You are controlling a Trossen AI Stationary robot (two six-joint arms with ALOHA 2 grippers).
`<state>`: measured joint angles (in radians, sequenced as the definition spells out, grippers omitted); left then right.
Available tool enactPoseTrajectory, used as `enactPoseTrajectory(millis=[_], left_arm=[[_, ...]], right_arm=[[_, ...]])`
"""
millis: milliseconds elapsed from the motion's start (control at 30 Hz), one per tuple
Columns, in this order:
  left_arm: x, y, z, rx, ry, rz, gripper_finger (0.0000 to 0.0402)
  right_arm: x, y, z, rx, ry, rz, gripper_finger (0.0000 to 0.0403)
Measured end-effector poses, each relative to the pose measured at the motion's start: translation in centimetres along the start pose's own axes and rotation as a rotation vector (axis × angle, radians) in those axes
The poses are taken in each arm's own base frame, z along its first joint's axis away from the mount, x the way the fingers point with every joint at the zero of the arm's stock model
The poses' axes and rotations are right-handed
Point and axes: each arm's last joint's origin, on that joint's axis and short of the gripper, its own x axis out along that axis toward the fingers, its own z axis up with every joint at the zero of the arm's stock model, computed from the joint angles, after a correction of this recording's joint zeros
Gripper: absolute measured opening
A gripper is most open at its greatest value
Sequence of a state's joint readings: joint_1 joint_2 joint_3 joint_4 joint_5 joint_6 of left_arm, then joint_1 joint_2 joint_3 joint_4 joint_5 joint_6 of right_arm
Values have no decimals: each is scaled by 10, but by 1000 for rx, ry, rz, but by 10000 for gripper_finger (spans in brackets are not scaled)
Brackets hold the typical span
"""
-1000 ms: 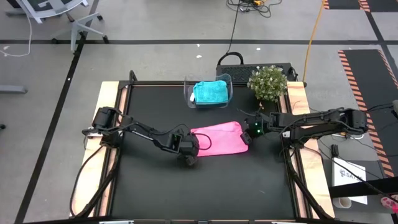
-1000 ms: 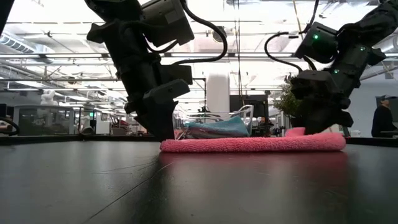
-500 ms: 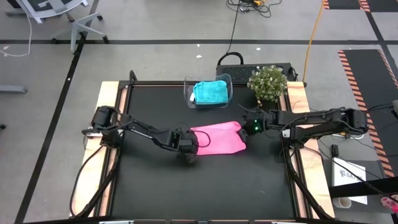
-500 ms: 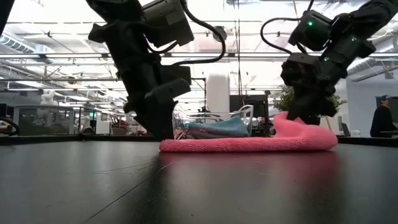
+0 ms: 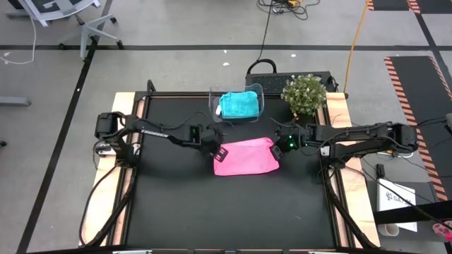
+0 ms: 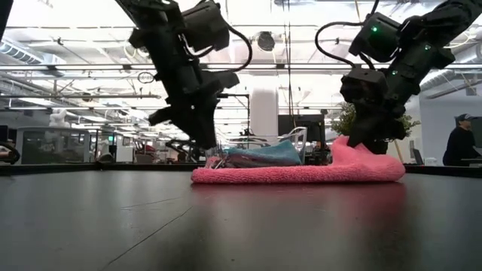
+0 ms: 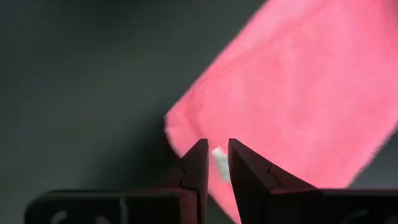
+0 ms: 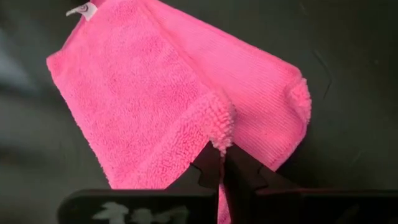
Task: Fold microfiber towels
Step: Fold the pink microfiber cloth
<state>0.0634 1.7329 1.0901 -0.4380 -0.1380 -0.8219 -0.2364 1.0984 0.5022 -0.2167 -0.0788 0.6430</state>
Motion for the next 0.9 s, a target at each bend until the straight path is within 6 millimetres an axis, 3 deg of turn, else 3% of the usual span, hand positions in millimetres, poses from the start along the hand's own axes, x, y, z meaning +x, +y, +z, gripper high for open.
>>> enactPoseTrajectory(millis=[300,633,900], left_arm=[[4,18,21,63,56,-96,63],[26,16,24,105,57,-144,63],[29,19,25,149,67,-154,63]], right_arm=[[0,0,0,0,-2,2,0],[0,0,0,7,-3,3,0],[0,0,0,27,0,6,0]])
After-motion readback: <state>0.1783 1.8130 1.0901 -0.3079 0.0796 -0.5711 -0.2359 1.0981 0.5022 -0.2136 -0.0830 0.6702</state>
